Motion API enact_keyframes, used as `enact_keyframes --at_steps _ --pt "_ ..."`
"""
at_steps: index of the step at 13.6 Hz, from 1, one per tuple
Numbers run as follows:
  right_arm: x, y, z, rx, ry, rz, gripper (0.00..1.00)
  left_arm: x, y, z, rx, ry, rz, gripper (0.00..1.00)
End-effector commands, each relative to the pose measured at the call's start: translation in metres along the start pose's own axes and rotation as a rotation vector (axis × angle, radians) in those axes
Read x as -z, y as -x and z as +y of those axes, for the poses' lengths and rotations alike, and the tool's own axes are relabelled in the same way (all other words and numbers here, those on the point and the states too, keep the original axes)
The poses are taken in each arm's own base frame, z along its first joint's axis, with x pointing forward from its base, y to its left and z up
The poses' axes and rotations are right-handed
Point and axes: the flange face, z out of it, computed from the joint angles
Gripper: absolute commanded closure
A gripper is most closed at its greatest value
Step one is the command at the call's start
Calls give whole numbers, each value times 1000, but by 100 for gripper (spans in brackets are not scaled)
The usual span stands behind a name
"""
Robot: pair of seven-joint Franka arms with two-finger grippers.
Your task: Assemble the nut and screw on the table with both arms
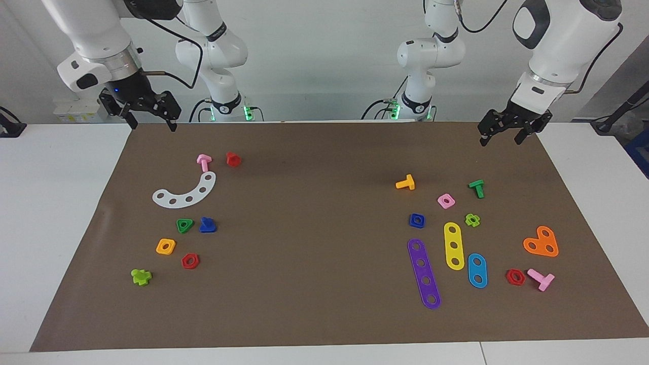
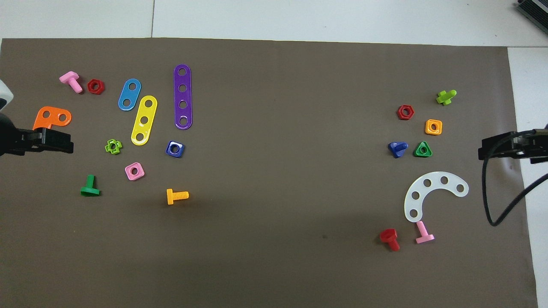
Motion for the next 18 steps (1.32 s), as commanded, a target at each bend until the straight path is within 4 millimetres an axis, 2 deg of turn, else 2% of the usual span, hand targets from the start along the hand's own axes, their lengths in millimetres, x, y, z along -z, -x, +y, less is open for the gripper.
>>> enact_keyframes --at_steps 1,6,8,10,11,13,16,18 --pt "0 4 1 12 -8 5 0 -1 9 -1 6 14 -6 0" --pt "-6 6 1 8 -15 -2 0 -9 12 6 2 13 2 0" --pt "-17 0 0 23 -24 19 0 -26 14 15 -12 11 -20 0" --pt "-17 -4 -1 42 -22 21 0 -43 6 31 -38 14 -33 5" --pt "-24 -10 -1 95 -23 20 0 -56 1 38 -47 16 -33 5" --pt "-60 -26 -2 197 -25 46 0 -90 -16 52 -70 20 -29 5" --pt "-136 -47 -9 297 -63 67 0 -143 -46 83 -128 36 21 5" --pt "-183 -61 -14 355 -89 65 0 -172 -58 88 -202 58 40 8"
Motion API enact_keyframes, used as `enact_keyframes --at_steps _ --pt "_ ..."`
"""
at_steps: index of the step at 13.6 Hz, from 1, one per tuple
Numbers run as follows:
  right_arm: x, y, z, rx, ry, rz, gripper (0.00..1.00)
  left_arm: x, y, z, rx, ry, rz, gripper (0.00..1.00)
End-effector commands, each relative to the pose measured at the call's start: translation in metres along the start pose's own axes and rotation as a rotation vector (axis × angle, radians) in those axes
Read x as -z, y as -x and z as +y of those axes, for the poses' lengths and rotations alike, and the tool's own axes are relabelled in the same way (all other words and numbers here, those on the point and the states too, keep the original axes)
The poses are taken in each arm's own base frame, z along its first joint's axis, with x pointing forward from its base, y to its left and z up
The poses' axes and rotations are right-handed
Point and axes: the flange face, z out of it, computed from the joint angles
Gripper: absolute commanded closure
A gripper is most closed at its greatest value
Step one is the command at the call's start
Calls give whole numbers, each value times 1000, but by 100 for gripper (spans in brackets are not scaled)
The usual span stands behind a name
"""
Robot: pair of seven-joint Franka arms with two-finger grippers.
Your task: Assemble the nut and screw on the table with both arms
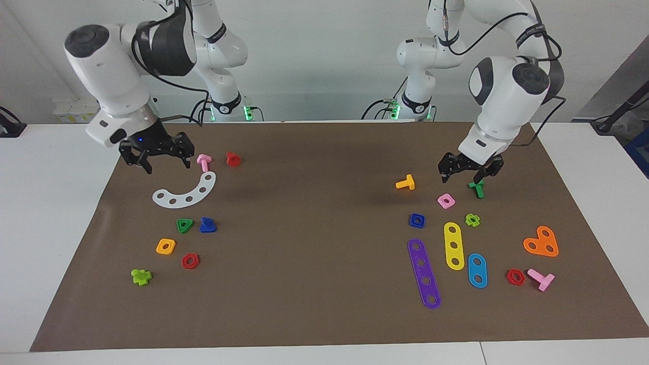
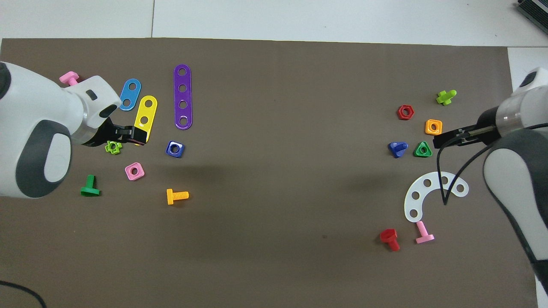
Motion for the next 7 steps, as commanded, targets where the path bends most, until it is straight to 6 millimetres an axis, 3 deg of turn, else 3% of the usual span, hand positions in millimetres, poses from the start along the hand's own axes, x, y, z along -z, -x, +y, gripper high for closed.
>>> enact_keyframes --at_steps 1,3,6,7 --pt "-54 -10 6 63 -42 10 0 -43 -15 3 -141 49 24 11" --pt "-88 -13 4 78 -33 31 0 -72 -20 9 -196 54 16 11" --pt "-135 -11 3 82 -9 74 1 -118 -23 37 -271 51 35 14" --pt "-146 -10 3 84 -5 80 5 -126 -21 37 -282 47 52 14"
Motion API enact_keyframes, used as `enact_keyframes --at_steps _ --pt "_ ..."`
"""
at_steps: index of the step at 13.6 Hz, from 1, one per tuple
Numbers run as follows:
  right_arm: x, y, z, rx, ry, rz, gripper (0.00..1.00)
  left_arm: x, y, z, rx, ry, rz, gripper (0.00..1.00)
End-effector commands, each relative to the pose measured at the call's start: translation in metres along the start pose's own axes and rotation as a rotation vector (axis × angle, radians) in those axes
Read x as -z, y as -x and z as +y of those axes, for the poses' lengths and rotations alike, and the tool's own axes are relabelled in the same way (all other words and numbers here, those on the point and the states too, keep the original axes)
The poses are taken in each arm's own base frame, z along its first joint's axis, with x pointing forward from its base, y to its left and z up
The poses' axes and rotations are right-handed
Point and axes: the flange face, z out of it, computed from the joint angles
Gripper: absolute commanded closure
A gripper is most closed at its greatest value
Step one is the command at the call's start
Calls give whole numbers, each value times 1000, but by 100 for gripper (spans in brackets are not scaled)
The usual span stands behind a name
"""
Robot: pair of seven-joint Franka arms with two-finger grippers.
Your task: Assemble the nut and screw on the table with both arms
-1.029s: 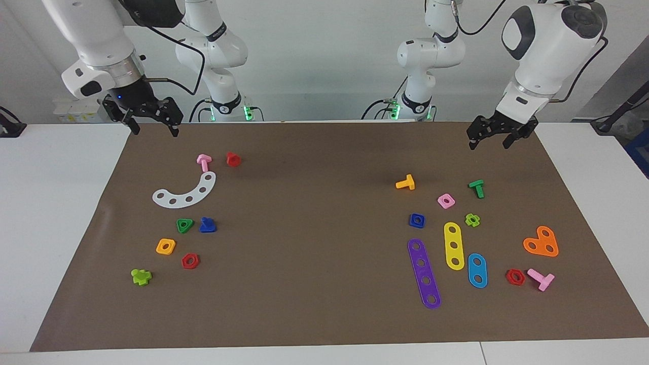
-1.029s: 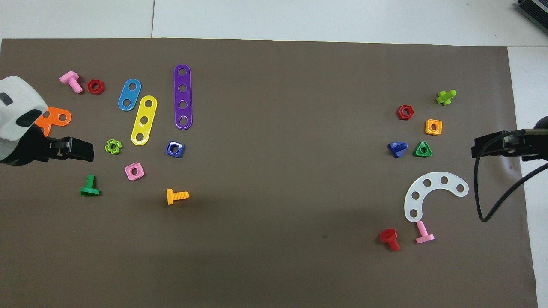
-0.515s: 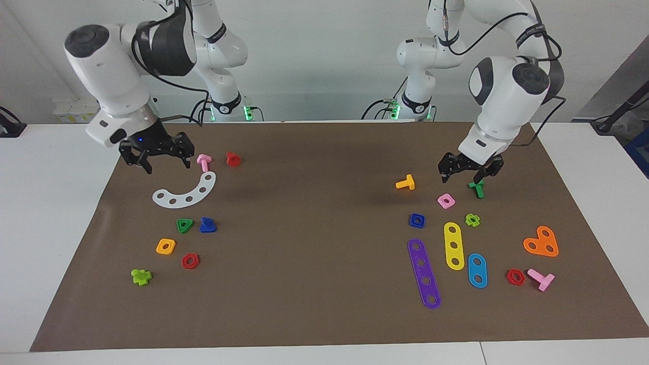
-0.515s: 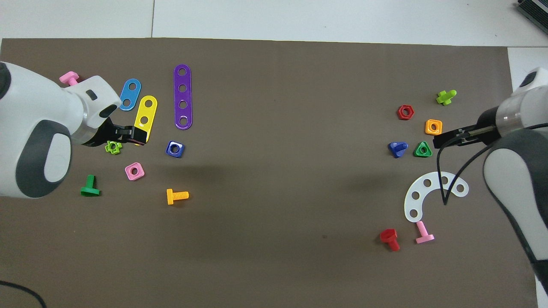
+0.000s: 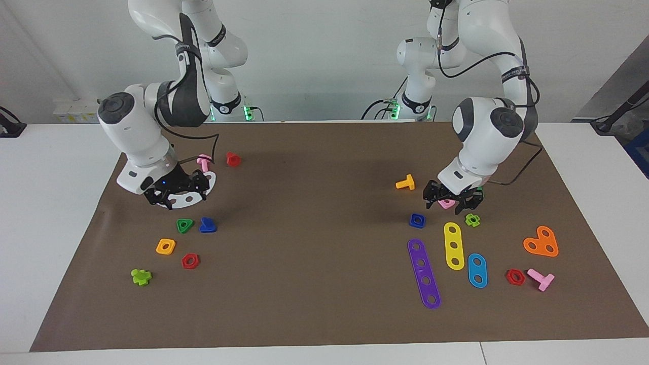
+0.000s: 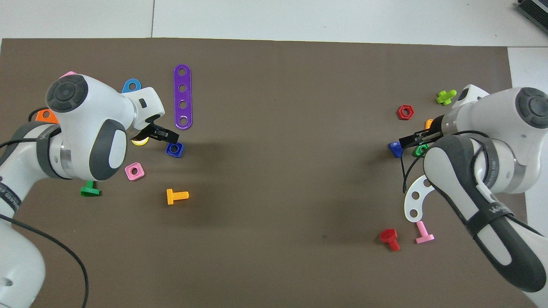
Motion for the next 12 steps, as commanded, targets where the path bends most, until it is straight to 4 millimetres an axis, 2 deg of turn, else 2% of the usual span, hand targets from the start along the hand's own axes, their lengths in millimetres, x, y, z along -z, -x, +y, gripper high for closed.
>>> enact_keyframes --at_steps 1,3,5,6,9,12 --pt "-22 6 -8 28 -6 31 15 -23 8 11 -62 2 23 14" --pt "-36 12 -13 32 -4 31 24 -30 14 12 -106 4 3 16" --pt "-40 15 -14 44 0 38 45 -30 15 11 -121 -3 -5 17" --pt "-42 16 -14 46 3 44 52 -30 15 11 -125 -6 -7 19" --pt "-42 15 -14 47 9 59 60 -39 22 10 -146 -26 -31 23" --pt "-45 18 -15 42 6 51 60 -41 25 12 -145 -24 -43 28"
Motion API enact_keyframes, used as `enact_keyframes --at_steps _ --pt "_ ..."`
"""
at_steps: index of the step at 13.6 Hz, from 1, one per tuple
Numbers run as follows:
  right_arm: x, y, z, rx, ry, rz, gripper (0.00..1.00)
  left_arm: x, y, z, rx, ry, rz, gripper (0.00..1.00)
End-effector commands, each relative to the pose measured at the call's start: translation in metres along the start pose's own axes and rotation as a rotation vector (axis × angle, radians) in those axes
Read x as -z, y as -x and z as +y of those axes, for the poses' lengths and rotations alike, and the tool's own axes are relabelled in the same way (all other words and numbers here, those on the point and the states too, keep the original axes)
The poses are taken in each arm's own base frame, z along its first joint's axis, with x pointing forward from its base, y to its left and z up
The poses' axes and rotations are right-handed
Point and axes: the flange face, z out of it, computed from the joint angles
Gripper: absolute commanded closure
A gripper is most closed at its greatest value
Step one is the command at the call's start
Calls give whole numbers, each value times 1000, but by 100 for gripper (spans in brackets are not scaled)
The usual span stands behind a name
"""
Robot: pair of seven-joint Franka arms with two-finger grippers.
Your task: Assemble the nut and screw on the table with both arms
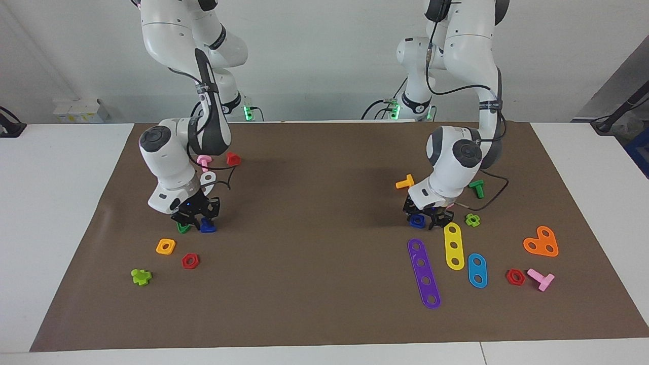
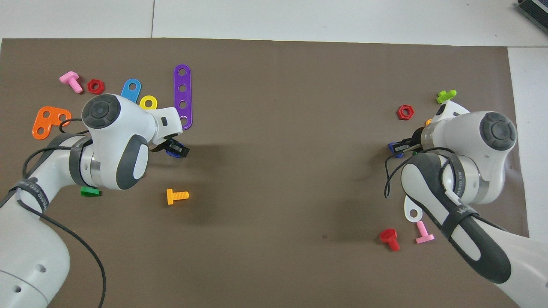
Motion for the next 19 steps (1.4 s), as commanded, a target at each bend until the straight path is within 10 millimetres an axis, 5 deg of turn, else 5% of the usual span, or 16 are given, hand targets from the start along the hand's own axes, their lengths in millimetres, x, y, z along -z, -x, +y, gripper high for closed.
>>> enact_keyframes --at_steps 1,3,4,6,9,12,15,19 --pt "-1 7 0 17 -12 14 60 1 10 3 -19 -19 -7 32" --pt "-3 9 -1 21 -13 9 66 1 11 3 -19 -17 -13 44" --pt "-3 9 -1 22 -12 10 96 1 11 4 -16 -15 -18 62" --pt "-3 7 -5 18 -11 15 100 5 8 6 -7 -11 -27 97" --pt "4 1 -4 19 -15 9 100 13 2 3 94 -12 -23 100" --pt "40 -25 -14 -37 -22 17 100 20 -3 5 301 -15 -10 100" --pt "77 -66 -83 -104 -26 58 100 27 -5 14 389 -14 1 100" --pt "92 -90 -187 -150 -15 96 100 54 -25 25 450 -11 -1 100"
